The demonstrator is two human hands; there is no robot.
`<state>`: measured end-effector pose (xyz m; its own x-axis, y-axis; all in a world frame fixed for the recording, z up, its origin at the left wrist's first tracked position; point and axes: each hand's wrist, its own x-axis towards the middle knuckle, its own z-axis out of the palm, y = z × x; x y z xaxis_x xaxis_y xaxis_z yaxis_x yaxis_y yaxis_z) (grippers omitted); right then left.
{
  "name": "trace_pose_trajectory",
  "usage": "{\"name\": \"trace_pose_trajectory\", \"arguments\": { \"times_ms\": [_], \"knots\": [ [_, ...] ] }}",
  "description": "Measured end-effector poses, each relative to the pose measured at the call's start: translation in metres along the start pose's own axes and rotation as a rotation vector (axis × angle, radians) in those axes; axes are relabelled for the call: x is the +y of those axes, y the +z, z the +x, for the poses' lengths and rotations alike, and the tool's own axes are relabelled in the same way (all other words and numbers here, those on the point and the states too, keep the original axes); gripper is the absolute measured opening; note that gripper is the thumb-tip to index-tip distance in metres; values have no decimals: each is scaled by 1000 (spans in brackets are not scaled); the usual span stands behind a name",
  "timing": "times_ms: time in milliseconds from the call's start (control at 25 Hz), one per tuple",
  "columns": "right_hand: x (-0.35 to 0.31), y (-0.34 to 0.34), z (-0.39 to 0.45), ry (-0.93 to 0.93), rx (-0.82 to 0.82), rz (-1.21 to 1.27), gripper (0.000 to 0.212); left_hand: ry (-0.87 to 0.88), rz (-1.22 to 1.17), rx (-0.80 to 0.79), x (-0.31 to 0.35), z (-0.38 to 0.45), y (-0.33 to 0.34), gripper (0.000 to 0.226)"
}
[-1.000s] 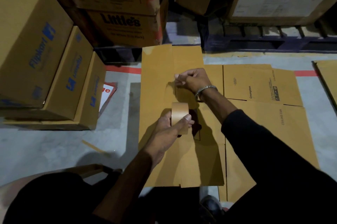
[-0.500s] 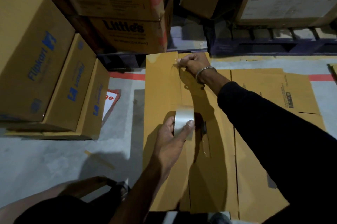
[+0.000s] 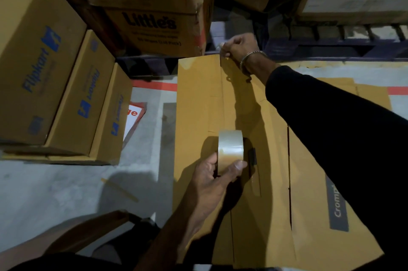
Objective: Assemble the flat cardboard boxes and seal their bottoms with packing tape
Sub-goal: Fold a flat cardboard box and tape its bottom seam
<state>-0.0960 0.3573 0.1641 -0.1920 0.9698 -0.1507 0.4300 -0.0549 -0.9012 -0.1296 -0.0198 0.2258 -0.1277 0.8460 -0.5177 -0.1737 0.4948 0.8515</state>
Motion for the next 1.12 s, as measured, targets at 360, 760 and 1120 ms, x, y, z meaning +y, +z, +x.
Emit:
{"name": "trace_pose_trajectory", "arguments": {
  "times_ms": [360, 760, 1120],
  "knots": [
    [-1, 3, 16, 2, -20, -112, 19, -38, 8, 9, -1, 5, 5, 24],
    [-5, 14, 45, 156, -234, -687, 31, -46, -19, 17, -3, 9, 9, 17],
    [6, 7, 45, 66, -160, -386, 23, -93, -31, -20, 5, 6, 7, 22]
  ]
}}
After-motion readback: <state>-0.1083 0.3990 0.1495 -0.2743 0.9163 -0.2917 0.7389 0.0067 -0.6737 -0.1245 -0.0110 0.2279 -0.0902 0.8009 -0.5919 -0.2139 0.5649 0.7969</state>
